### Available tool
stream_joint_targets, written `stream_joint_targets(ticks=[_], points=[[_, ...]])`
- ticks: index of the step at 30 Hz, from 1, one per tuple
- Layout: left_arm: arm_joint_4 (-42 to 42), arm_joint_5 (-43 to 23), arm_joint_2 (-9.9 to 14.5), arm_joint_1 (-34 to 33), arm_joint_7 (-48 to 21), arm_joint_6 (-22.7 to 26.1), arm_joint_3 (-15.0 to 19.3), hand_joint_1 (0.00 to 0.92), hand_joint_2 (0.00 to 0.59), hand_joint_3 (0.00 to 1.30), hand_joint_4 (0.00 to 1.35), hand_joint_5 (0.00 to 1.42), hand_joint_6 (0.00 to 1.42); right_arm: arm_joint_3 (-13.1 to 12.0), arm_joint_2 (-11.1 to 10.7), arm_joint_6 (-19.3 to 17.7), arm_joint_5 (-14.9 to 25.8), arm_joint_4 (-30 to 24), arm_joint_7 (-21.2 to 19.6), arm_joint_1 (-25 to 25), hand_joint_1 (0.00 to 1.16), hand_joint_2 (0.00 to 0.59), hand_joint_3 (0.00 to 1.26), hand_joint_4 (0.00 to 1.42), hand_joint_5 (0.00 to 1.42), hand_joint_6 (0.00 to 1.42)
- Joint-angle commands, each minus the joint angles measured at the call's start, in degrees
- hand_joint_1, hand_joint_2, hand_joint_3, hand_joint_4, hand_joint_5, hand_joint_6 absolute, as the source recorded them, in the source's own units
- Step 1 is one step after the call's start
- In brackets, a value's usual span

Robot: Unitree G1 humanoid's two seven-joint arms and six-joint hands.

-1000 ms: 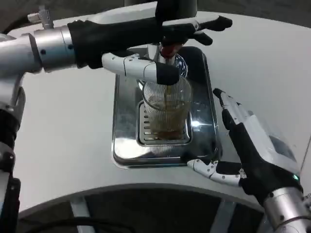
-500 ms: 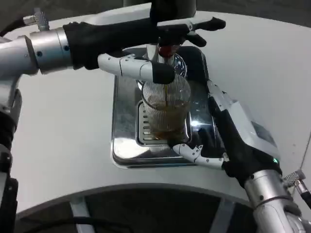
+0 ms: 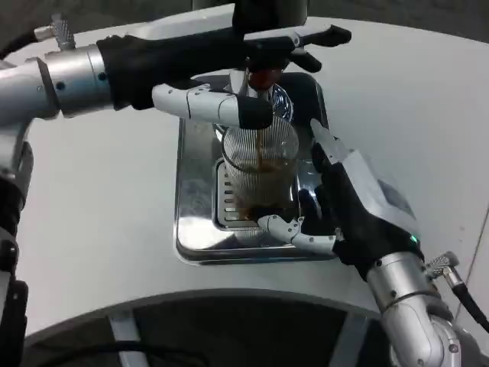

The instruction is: Grasp the cup under the faucet to collect the drink, then remove the cup.

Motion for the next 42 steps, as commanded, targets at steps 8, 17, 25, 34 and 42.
stream_joint_targets(ticks=[8,17,25,34,42], points=[[1.47,2.96,0.93,1.95,-0.82,0.63,-1.00,0.000,0.090,0.05,0.00,0.11,0.00,0.87,-0.69,-0.29,2.83,3.82,-2.16,-1.90,0.61,0.204,0.00,0.00,0.00,0.00],[1.47,3.06,0.97,1.84,-0.39,0.71,-0.99,0.000,0.090,0.05,0.00,0.11,0.00,1.49,-0.57,-0.70,4.61,8.05,-4.00,-4.37,0.60,0.206,0.00,0.00,0.00,0.00],[1.41,2.83,1.37,2.05,-0.39,0.75,-0.74,0.000,0.090,0.06,0.00,0.11,0.00,2.07,-0.51,-1.06,6.26,11.70,-5.84,-6.68,0.59,0.209,0.00,0.00,0.00,0.00],[2.00,2.97,1.36,1.81,0.05,0.85,-0.63,0.000,0.090,0.06,0.00,0.11,0.00,2.36,-0.47,-1.26,7.65,14.78,-7.22,-8.87,0.59,0.206,0.00,0.00,0.00,0.00],[2.60,3.23,1.45,1.66,0.72,0.80,-0.66,0.000,0.090,0.06,0.00,0.11,0.00,2.54,-0.53,-1.38,8.68,16.64,-7.90,-10.22,0.58,0.199,0.00,0.00,0.00,0.00]])
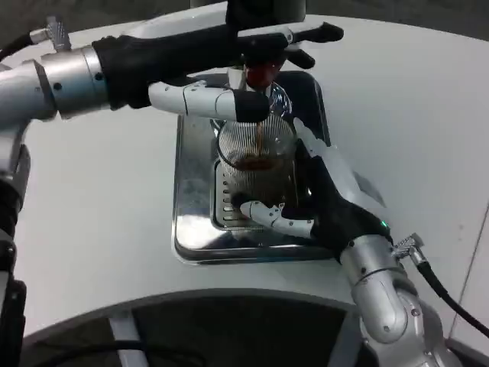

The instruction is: Grasp the cup under the faucet to collect the drink, then remove the cup.

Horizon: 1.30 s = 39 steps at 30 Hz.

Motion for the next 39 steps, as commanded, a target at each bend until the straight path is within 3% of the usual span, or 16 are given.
stream_joint_targets(ticks=[1,39], points=[[1.29,2.99,1.21,1.66,-0.77,0.62,-0.76,0.000,0.090,0.06,0.00,0.11,0.00,0.38,0.09,-0.98,1.12,1.61,-0.80,-0.78,0.58,0.198,0.00,0.00,0.00,0.00],[1.38,3.81,0.63,1.16,0.14,0.67,-0.46,0.000,0.090,0.07,0.01,0.12,0.00,-0.59,-0.32,-3.44,5.89,7.96,-3.94,-4.48,0.55,0.199,0.00,0.00,0.00,0.00]])
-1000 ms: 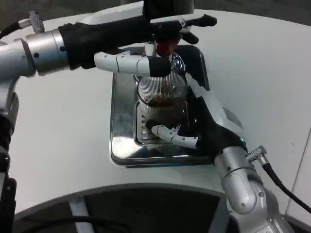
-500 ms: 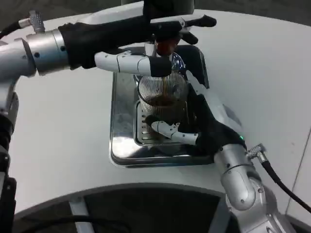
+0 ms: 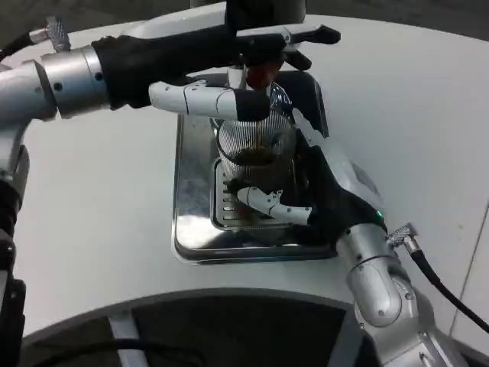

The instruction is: Grasp the cup under the faucet to collect the drink, then remove the cup.

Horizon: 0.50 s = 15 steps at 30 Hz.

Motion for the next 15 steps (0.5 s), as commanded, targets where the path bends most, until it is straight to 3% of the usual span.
stream_joint_targets(ticks=[1,15], points=[[0.98,2.20,0.57,1.34,-1.22,0.68,-0.67,0.000,0.091,0.07,0.01,0.12,0.00,-0.02,0.29,-0.17,0.70,0.98,-0.58,-0.18,0.55,0.199,0.00,0.00,0.00,0.00],[0.54,2.08,0.73,1.72,-1.24,0.26,-0.49,0.000,0.091,0.08,0.01,0.12,0.00,0.37,0.84,-0.17,1.00,0.95,-0.93,-0.48,0.55,0.199,0.00,0.00,0.00,0.00]])
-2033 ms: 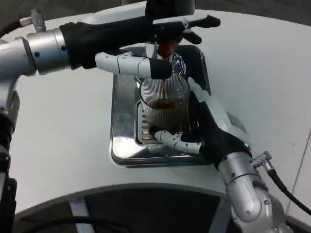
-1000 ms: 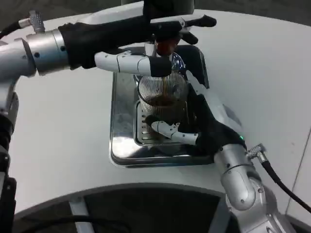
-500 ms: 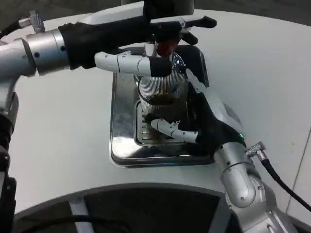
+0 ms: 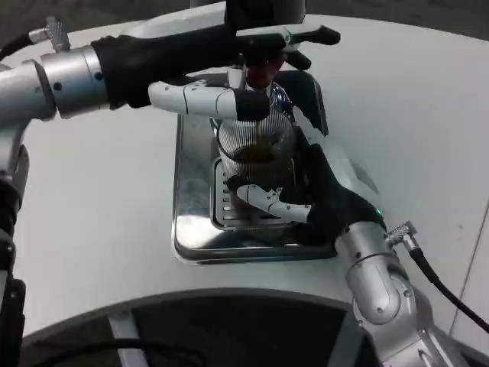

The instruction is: Grasp the cup under the faucet to collect the drink, then remove the cup.

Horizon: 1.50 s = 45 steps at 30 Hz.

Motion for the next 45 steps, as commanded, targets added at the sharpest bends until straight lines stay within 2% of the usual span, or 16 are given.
stream_joint_targets(ticks=[1,7,23,34,45], points=[[0.52,2.06,0.74,1.79,-1.28,0.23,-0.66,0.000,0.091,0.08,0.01,0.12,0.00,0.42,0.89,-0.17,0.48,0.25,-0.53,0.12,0.55,0.199,0.00,0.00,0.00,0.00],[0.43,1.00,0.55,1.74,-2.03,1.33,0.01,0.000,0.091,0.07,0.00,0.12,0.00,0.66,1.20,-0.02,0.29,-0.02,-0.61,0.13,0.55,0.199,0.00,0.00,0.00,0.00],[-1.75,-5.91,-0.13,2.02,-7.21,11.18,5.50,0.000,0.093,0.04,0.00,0.12,0.01,1.06,1.44,0.54,-0.14,-1.85,-0.57,1.06,0.55,0.199,0.00,0.00,0.00,0.00],[-6.01,-10.06,0.35,2.68,-9.60,19.04,10.07,0.000,0.104,0.07,0.01,0.14,0.03,1.49,1.79,1.32,-0.44,-4.03,-0.82,1.95,0.57,0.197,0.00,0.00,0.00,0.00],[-9.63,-11.36,1.83,4.98,-9.98,23.72,13.53,0.000,0.106,0.09,0.04,0.16,0.05,1.88,2.71,1.88,-0.61,-5.15,-1.55,2.68,0.58,0.206,0.00,0.00,0.00,0.00]])
